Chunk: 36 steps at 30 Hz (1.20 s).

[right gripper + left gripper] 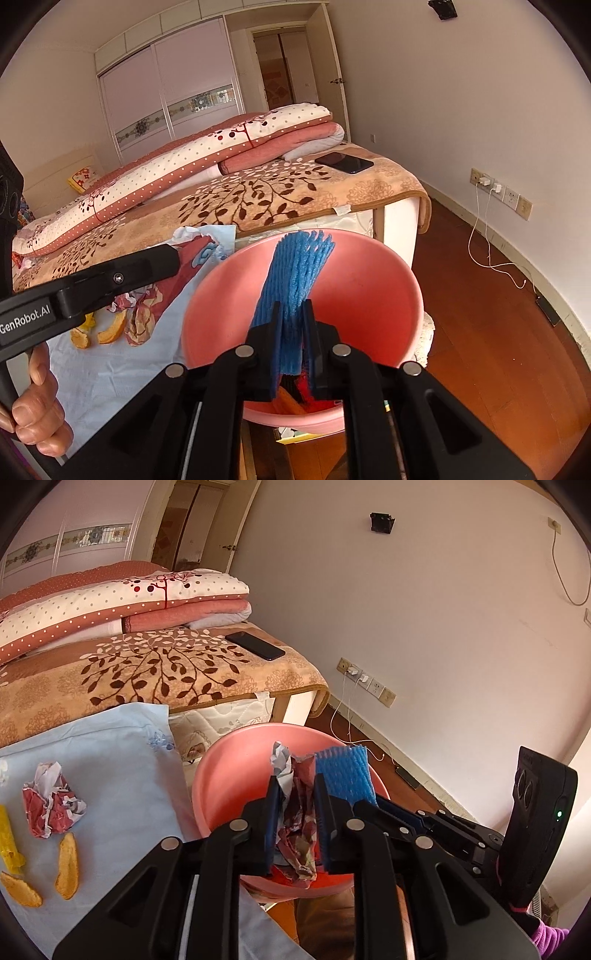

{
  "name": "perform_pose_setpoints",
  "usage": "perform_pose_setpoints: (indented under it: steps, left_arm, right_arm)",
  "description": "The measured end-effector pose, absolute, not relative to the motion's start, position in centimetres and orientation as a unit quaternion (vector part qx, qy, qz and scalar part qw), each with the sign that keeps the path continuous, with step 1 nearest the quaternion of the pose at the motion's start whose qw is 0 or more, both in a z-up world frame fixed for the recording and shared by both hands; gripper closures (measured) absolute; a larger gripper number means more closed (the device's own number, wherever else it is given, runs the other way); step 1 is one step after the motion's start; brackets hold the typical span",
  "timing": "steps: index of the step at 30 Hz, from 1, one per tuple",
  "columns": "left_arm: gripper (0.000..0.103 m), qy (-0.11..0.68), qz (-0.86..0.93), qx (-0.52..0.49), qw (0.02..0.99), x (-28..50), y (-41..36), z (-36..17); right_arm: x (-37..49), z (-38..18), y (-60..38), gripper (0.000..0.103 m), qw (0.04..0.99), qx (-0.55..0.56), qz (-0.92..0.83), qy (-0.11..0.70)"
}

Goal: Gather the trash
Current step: 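Carry both items over the pink bucket and open both tools to drop them, then move both open tools back over the blue sheet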

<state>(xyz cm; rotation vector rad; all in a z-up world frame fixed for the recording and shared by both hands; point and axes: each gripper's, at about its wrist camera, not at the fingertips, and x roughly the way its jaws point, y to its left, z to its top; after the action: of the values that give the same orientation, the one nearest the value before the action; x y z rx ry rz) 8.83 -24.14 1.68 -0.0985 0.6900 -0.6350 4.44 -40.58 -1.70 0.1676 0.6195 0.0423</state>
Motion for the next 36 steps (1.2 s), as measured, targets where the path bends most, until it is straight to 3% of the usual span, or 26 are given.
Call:
perform_pose_setpoints:
  steps: [2,4,9,16,36]
  left_arm:
    - [0.074,0.332,-0.302,-0.050,0.892,8.9,-24.5,1.7]
    - [0.070,0.329,-0.299,-0.052,0.894,8.9,-24.8,1.8]
    - [0.069,0.334,-0.295,-0.052,0.894,8.9,-25.3,1.9]
    - [0.069,0.324,-0.289,-0.039,0.900,6.0,-24.7,2.7]
    - [0.069,0.278,-0.216,-0.008,0.936,-5.5,-15.3,3.5]
  right_arm:
    - [4.4,-1.8,-41.0,0.072,0.949,0.084,0.019,0.303]
    - [4.3,-1.9,-41.4,0.068,0.950,0.083,0.016,0.302]
    - [3.5,-1.7,-42.1,0.067,0.950,0.091,0.012,0.298]
    - [0.3,-0.2,-41.1,0.058,0.952,0.109,0.018,0.287]
    - [-9.1,2.6,-32.3,0.047,0.963,0.106,0.042,0.244]
